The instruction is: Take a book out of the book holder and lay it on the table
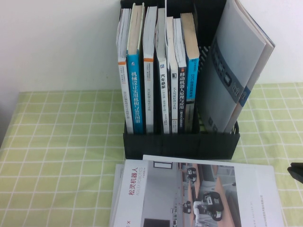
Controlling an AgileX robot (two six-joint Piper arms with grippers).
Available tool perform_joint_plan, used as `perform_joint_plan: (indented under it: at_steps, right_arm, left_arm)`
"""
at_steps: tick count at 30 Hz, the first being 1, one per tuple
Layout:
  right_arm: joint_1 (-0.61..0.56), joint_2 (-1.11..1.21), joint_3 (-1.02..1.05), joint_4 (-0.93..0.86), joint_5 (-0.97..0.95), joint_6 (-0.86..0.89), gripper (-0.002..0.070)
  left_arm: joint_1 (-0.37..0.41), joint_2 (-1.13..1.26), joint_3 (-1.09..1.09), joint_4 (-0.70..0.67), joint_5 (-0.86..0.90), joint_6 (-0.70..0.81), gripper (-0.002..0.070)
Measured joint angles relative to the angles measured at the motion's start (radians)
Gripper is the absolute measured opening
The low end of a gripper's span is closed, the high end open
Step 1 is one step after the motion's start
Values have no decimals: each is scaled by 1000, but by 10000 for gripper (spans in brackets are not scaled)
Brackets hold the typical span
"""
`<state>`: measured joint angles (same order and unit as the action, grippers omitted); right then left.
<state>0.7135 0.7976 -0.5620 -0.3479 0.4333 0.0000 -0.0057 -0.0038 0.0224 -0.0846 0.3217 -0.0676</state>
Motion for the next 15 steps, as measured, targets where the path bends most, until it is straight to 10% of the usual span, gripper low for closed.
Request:
perform_joint_plan:
  at_steps: [15]
  right_arm:
    - [0, 0, 2, 0, 0, 0, -2]
  left_arm:
    - [2, -4, 0, 24, 19, -15, -3]
